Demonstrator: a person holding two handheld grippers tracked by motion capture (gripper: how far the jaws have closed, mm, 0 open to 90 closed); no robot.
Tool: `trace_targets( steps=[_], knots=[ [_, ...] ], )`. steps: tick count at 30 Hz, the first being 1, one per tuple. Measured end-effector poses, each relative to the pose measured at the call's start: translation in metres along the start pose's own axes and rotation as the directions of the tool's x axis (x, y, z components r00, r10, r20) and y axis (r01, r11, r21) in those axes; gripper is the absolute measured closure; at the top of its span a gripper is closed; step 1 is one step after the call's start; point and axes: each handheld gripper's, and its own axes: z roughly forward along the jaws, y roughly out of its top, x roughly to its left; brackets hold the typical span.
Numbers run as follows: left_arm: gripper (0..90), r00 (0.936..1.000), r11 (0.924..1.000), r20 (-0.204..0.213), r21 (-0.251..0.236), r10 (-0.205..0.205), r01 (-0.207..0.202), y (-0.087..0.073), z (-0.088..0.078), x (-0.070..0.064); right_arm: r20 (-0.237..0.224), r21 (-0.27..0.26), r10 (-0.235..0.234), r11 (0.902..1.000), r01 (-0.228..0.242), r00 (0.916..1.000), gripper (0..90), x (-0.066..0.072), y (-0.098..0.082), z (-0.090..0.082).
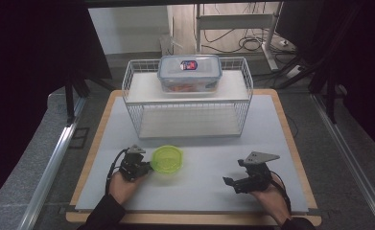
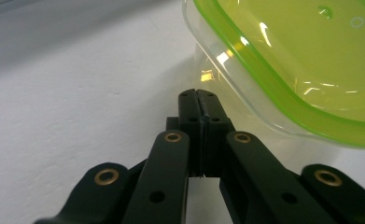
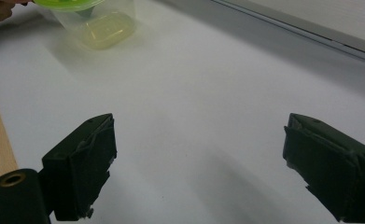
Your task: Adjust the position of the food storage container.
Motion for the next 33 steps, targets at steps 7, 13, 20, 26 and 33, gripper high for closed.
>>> trace_targets(
  steps=[7,13,20,26,33],
  knots=[
    [89.8,0.9993,0.9995,0.026,0.012,0.027,-0.028,0.006,0.009,-0.014,-0.002,0.009,0.011,0.9999,-0.011,0.9999,9.7,-0.002,-0.001,0.001],
    [89.8,0.9964,0.9974,0.052,0.025,0.066,-0.068,0.013,0.019,-0.031,-0.001,0.017,0.019,0.9997,-0.019,0.9998,9.7,-0.003,-0.001,0.001],
    [89.8,0.9913,0.9941,0.082,0.025,0.103,-0.105,0.023,0.032,-0.048,-0.001,0.019,0.026,0.9995,-0.026,0.9997,9.7,-0.004,-0.002,0.002],
    [89.8,0.9842,0.9881,0.102,0.038,0.145,-0.149,0.030,0.044,-0.065,-0.001,0.022,0.030,0.9993,-0.030,0.9996,9.7,-0.005,-0.002,0.002],
    [82.8,0.9778,0.9783,0.047,0.027,0.204,-0.205,0.030,0.032,-0.068,0.001,0.021,0.038,0.9991,-0.038,0.9993,9.7,-0.007,-0.003,0.001]
  ],
)
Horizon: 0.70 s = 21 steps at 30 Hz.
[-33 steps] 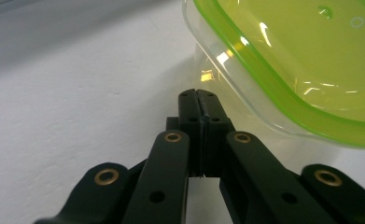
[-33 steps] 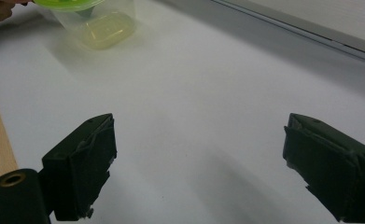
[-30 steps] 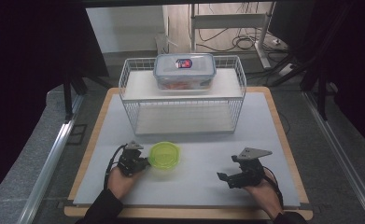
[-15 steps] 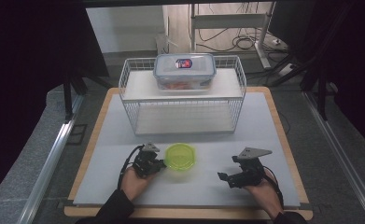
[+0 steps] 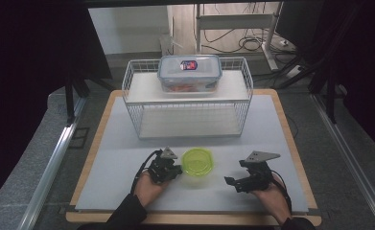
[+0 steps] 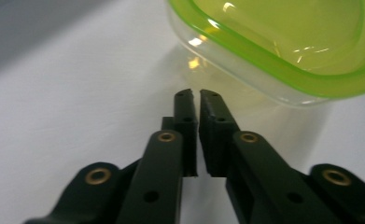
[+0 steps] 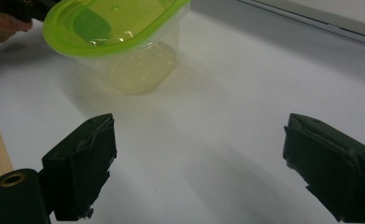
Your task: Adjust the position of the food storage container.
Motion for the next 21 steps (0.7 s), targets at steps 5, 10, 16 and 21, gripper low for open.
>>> trace_targets(
  steps=[5,10,16,21],
  knots=[
    [59.6,0.9941,0.9981,-0.100,-0.041,0.042,-0.046,-0.009,-0.024,-0.001,0.001,-0.006,0.005,1.0000,-0.005,1.0000,9.7,-0.002,0.000,-0.002],
    [39.8,0.9835,0.9924,-0.157,-0.070,0.090,-0.101,-0.021,-0.043,-0.005,0.001,-0.011,0.005,0.9999,-0.005,1.0000,9.7,-0.002,0.000,-0.002],
    [23.2,0.9896,0.9914,-0.130,-0.107,0.060,-0.075,-0.038,-0.054,-0.004,-0.007,-0.017,0.007,0.9998,-0.007,1.0000,9.7,-0.002,0.000,-0.003],
    [12.8,0.9923,0.9873,-0.113,-0.144,0.051,-0.067,-0.050,-0.061,-0.006,-0.010,-0.021,0.004,0.9998,-0.005,0.9999,9.7,-0.002,0.000,-0.003]
  ],
)
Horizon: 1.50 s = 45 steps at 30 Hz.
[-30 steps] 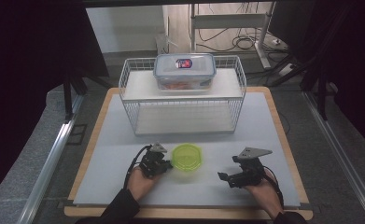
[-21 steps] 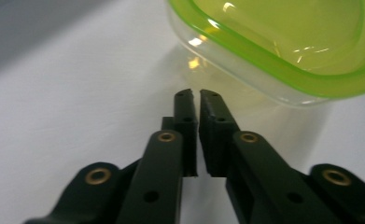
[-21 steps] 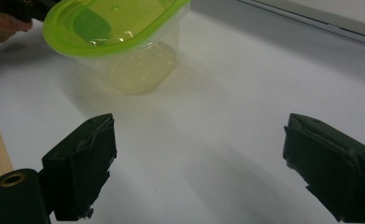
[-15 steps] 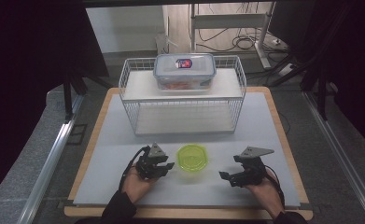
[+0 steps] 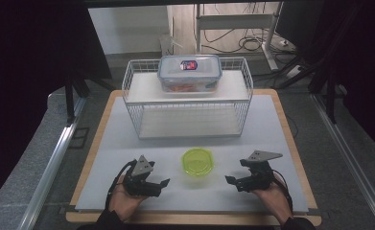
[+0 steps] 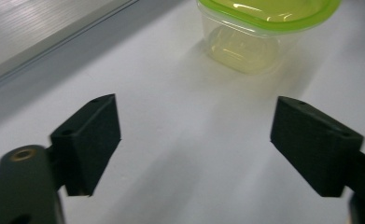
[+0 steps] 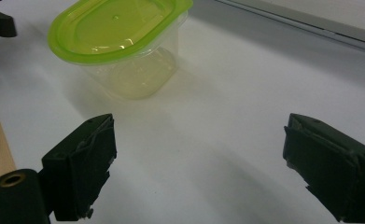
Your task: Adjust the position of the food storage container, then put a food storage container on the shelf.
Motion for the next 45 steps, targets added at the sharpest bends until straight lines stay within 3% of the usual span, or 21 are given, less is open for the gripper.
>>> trace_targets(
  steps=[5,11,18,23,27,33,39,45],
  knots=[
    [6.3,0.9993,0.9991,-0.009,0.021,0.036,-0.036,-0.010,-0.001,-0.004,0.005,0.008,0.006,0.9999,-0.006,1.0000,9.7,0.000,0.000,-0.001],
    [2.6,0.9987,0.9985,-0.006,-0.020,0.050,-0.050,-0.011,-0.002,-0.004,0.020,0.008,0.020,0.9998,-0.021,0.9996,5.6,-0.001,0.000,-0.001],
    [2.5,0.9979,0.9978,-0.017,-0.016,0.063,-0.063,-0.012,-0.002,-0.005,0.028,-0.008,0.048,0.9988,-0.047,0.9985,3.1,-0.001,0.001,-0.002],
    [2.5,0.9965,0.9970,-0.034,-0.008,0.076,-0.076,-0.012,-0.001,-0.007,0.009,-0.022,0.056,0.9982,-0.056,0.9984,3.3,-0.002,0.003,-0.002],
    [2.3,0.9960,0.9969,-0.044,-0.005,0.078,-0.078,-0.013,-0.001,-0.008,0.004,-0.018,0.016,0.9997,-0.016,0.9999,3.3,0.001,0.006,0.001],
    [2.4,0.9969,0.9982,-0.050,0.009,0.060,-0.060,-0.017,-0.004,-0.005,-0.021,-0.012,0.018,0.9998,-0.019,0.9996,0.2,0.006,0.015,0.002],
    [2.7,0.9979,0.9993,-0.054,0.005,0.037,-0.037,-0.020,-0.008,-0.002,-0.043,-0.001,0.068,0.9977,-0.068,0.9967,2.8,0.004,0.024,0.001],
    [2.9,0.9973,0.9989,-0.057,0.010,0.046,-0.045,-0.020,-0.007,-0.004,-0.108,-0.018,0.174,0.9841,-0.177,0.9788,14.8,-0.001,0.034,0.003]
  ],
)
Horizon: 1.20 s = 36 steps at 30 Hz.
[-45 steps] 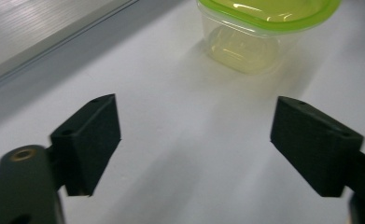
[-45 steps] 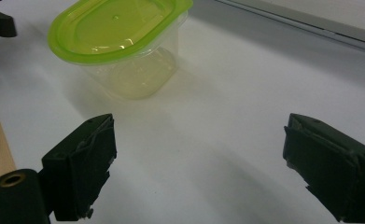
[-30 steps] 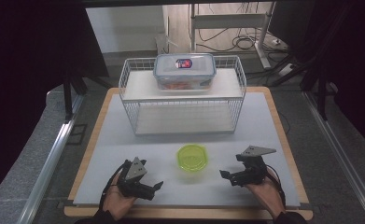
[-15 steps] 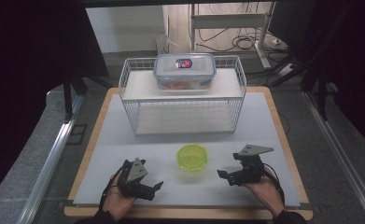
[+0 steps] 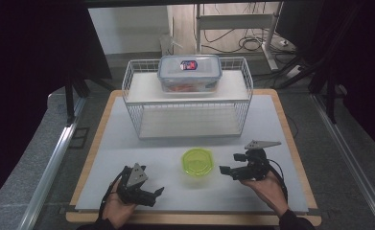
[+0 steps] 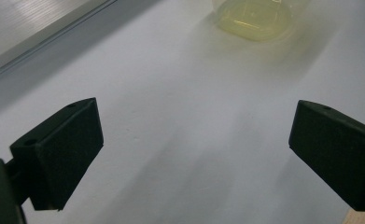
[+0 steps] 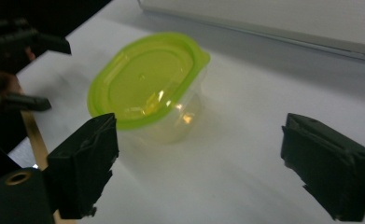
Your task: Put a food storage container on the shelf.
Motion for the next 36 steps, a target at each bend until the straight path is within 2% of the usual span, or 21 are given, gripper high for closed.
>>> trace_targets(
  steps=[6,10,13,17,20,25,27,29,30,31,32,33,36],
  knots=[
    [3.1,1.0000,1.0000,0.002,0.000,-0.003,0.003,-0.001,0.000,0.000,-0.001,0.001,0.062,0.9981,-0.062,0.9981,28.7,-0.001,0.010,0.011],
    [3.3,1.0000,1.0000,0.004,0.005,0.005,-0.005,-0.001,0.001,0.000,-0.046,0.030,0.136,0.9905,-0.134,0.9897,37.7,-0.003,0.014,0.020],
    [3.4,0.9999,0.9999,0.006,0.009,0.011,-0.011,0.000,0.002,-0.001,-0.068,0.049,0.156,0.9870,-0.153,0.9854,44.2,-0.003,0.015,0.029],
    [3.8,0.9998,0.9998,0.010,0.013,0.016,-0.016,0.000,0.003,-0.002,-0.108,0.075,0.222,0.9737,-0.215,0.9689,50.8,-0.009,0.017,0.039],
    [3.9,0.9997,0.9996,0.012,0.018,0.022,-0.022,0.000,0.003,-0.002,-0.127,0.089,0.249,0.9671,-0.239,0.9603,55.6,-0.013,0.019,0.046],
    [4.2,0.9996,0.9994,0.014,0.021,0.025,-0.025,-0.001,0.004,-0.003,-0.144,0.112,0.276,0.9588,-0.261,0.9505,64.9,-0.016,0.019,0.055],
    [4.3,0.9995,0.9993,0.015,0.024,0.028,-0.028,-0.001,0.004,-0.003,-0.164,0.116,0.299,0.9522,-0.283,0.9401,66.7,-0.017,0.019,0.057],
    [4.3,0.9995,0.9992,0.014,0.025,0.030,-0.030,-0.001,0.004,-0.003,-0.184,0.121,0.327,0.9433,-0.309,0.9268,74.2,-0.020,0.019,0.058],
    [4.4,0.9994,0.9992,0.014,0.025,0.031,-0.031,0.000,0.004,-0.003,-0.185,0.126,0.338,0.9394,-0.319,0.9227,75.1,-0.021,0.018,0.058],
    [4.4,0.9994,0.9992,0.014,0.025,0.032,-0.032,0.000,0.004,-0.003,-0.196,0.128,0.350,0.9354,-0.329,0.9161,76.5,-0.023,0.018,0.059],
    [4.4,0.9994,0.9992,0.014,0.025,0.032,-0.032,0.000,0.004,-0.003,-0.214,0.137,0.371,0.9274,-0.348,0.9036,77.7,-0.024,0.017,0.059],
    [4.4,0.9994,0.9992,0.014,0.025,0.032,-0.032,0.000,0.004,-0.003,-0.220,0.140,0.378,0.9245,-0.354,0.8992,78.7,-0.024,0.017,0.060],
    [4.5,0.9994,0.9991,0.013,0.026,0.033,-0.034,0.000,0.005,-0.004,-0.223,0.144,0.372,0.9268,-0.347,0.9012,81.4,-0.023,0.018,0.058]
  ],
)
